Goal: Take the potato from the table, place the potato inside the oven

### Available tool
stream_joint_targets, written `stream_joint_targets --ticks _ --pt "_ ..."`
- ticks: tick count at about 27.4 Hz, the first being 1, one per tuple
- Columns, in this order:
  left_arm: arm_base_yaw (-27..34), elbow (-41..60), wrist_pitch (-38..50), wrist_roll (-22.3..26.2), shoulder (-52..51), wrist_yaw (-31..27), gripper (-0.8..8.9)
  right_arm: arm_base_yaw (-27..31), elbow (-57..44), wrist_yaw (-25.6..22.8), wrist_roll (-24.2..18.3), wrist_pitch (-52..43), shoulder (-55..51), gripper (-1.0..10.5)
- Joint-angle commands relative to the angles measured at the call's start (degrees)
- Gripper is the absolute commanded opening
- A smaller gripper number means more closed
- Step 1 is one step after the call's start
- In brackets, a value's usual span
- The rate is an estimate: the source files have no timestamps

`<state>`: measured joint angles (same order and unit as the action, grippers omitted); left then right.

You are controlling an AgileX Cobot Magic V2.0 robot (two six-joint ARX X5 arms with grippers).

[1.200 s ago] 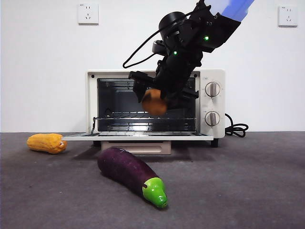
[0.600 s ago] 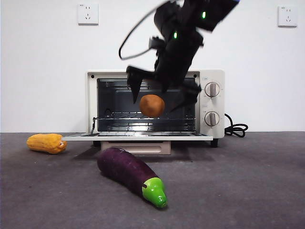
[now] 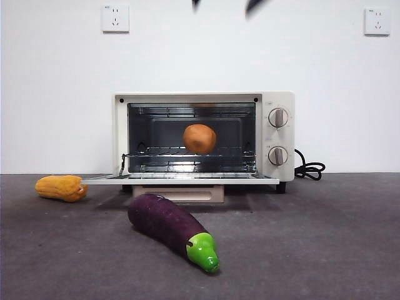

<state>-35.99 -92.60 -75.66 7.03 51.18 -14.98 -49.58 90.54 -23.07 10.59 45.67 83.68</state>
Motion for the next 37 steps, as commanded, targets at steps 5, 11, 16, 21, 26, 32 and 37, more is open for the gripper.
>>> stream_joint_targets --ticks 5,11,16,21,26,32,37 --pt "0.2 10.8 9.1 1.1 2.1 1.9 -0.05 -5.5 0.2 -6.7 -1.5 9.6 -13.4 0.9" --pt "2.8 22.0 18.4 1.0 2.7 10.5 -0.08 -6.4 0.2 -6.7 -1.2 17.7 -21.0 0.4" --pt "10.9 30.2 24.9 1.1 4.2 27.5 -0.09 -6.4 0.2 -5.7 0.5 22.7 -26.7 0.3" --pt "23.8 36.5 30.8 1.0 7.3 47.4 -0.09 -6.4 0.2 -3.7 2.1 25.0 -32.3 -0.1" --pt "36.2 38.9 32.9 0.0 13.4 58.4 -0.09 -6.4 0.2 -2.4 5.3 26.6 -37.4 -0.1" --pt "43.0 38.9 40.0 -7.0 23.1 60.4 -0.09 -6.4 0.2 -2.6 9.5 30.8 -41.6 -0.1" --pt "42.9 38.9 41.2 -7.6 31.6 60.6 -0.09 -6.4 0.2 -5.2 11.5 33.2 -42.5 -0.1"
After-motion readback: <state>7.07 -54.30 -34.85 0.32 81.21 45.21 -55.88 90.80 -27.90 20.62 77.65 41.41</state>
